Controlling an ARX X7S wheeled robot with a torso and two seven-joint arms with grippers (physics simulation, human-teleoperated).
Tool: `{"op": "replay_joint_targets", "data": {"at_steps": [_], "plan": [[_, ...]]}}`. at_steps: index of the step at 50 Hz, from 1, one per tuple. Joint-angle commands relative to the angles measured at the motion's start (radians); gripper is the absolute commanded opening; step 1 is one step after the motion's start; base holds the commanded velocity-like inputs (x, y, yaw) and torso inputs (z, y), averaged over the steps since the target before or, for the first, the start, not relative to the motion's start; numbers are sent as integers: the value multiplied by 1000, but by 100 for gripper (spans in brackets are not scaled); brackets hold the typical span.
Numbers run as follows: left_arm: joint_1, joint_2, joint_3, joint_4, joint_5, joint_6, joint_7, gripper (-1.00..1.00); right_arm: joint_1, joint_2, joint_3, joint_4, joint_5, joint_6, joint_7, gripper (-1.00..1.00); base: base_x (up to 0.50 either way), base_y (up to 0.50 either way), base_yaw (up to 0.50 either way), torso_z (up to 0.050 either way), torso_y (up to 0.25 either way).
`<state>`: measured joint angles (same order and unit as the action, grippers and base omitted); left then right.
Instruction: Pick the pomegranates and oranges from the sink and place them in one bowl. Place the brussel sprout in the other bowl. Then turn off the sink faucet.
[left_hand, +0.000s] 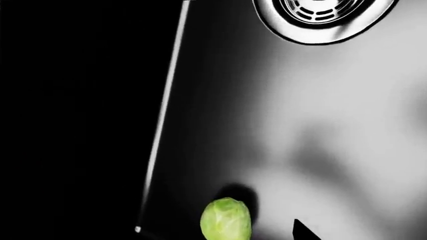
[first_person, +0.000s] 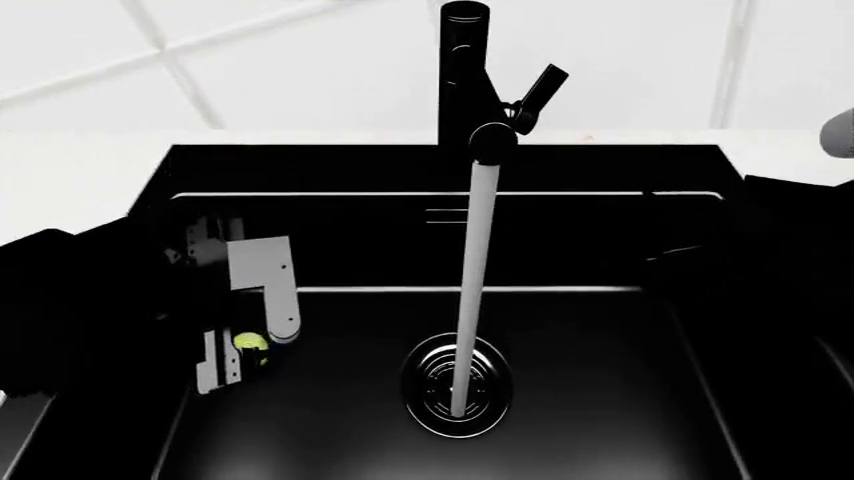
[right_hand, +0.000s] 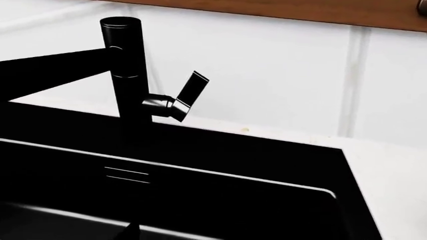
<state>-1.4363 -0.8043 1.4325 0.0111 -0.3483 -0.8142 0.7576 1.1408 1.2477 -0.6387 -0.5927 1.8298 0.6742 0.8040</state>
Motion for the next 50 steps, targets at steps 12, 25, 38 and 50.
{"op": "replay_joint_targets", "data": {"at_steps": [12, 25, 38, 50], "plan": [[72, 50, 60, -108, 50, 47, -19, 100, -42, -2, 0, 0, -27, -33, -17, 100, 0, 0, 0, 0, 0], [84, 62, 93, -159, 89, 58, -26, 100, -51, 0, 4, -4, -25, -42, -15, 100, 0, 0, 0, 0, 0], [89, 103, 82, -263, 105, 95, -50, 100, -61, -2, 7, -6, -29, -52, -16, 100, 0, 0, 0, 0, 0], [126, 130, 66, -308, 93, 124, -76, 100, -95, 17, 10, -13, -46, -79, -35, 100, 0, 0, 0, 0, 0]]}}
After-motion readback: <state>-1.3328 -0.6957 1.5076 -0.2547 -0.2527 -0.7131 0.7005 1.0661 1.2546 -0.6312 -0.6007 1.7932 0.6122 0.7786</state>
